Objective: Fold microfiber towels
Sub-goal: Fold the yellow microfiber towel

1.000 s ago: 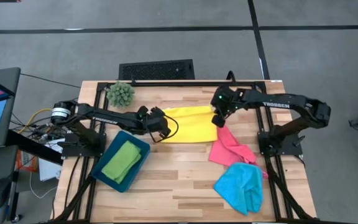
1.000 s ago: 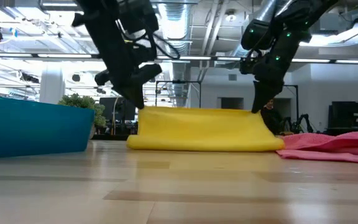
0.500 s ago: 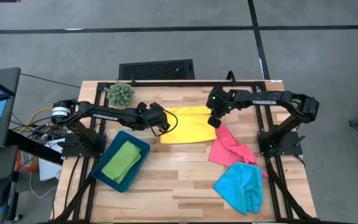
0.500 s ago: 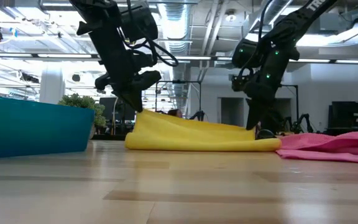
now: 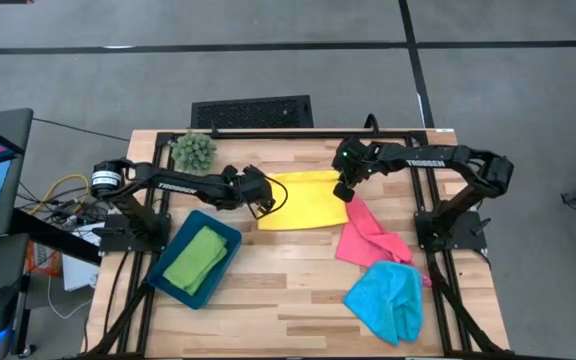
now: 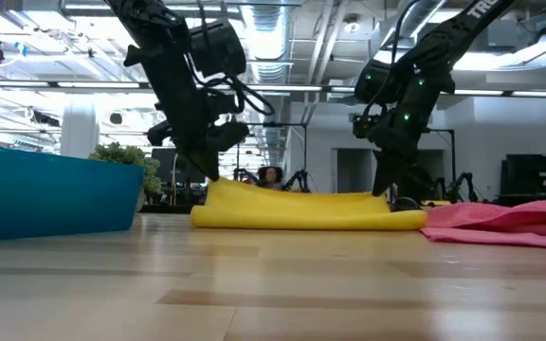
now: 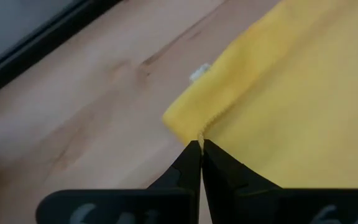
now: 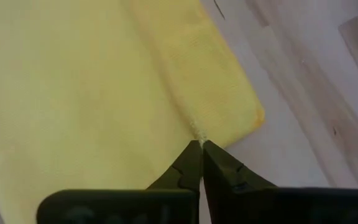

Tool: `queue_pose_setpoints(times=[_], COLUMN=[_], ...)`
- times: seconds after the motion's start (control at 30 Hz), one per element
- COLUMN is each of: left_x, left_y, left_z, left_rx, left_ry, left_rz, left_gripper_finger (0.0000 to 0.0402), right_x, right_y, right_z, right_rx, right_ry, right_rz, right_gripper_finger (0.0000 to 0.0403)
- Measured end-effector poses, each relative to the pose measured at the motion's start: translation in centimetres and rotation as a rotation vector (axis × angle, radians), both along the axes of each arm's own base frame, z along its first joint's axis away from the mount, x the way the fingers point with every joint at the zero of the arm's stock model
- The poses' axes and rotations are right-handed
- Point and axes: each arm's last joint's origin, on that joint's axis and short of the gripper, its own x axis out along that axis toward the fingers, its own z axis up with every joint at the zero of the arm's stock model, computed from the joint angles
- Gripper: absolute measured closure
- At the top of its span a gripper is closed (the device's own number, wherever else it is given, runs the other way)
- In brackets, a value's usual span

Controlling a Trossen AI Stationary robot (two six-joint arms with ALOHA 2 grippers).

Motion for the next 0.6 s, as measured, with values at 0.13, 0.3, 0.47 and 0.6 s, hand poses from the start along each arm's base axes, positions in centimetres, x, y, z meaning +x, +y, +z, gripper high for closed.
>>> queue_pose_setpoints(times=[0.13, 0.3, 0.47, 0.6], left_x=[-0.01, 0.05, 0.13, 0.26], left_y=[0.08, 0.1, 0.11, 0.12], left_z=[-0.21, -0.44, -0.48, -0.43], left_rx=[0.019, 0.023, 0.029, 0.038], left_ry=[-0.004, 0.004, 0.01, 0.018], left_rz=[0.042, 0.043, 0.027, -0.002], left_gripper_finger=[0.0401, 0.0401, 0.0401, 0.0392], right_x=[0.26, 0.35, 0.19, 0.15], right_y=[-0.1, -0.23, -0.49, -0.73], right_z=[-0.43, -0.61, -0.55, -0.51], right_rx=[0.004, -0.014, -0.033, -0.038], right_ry=[-0.001, 0.006, 0.014, 0.007], right_rz=[-0.006, -0.016, -0.037, -0.053], right_gripper_finger=[0.0361, 0.0343, 0.0325, 0.0307])
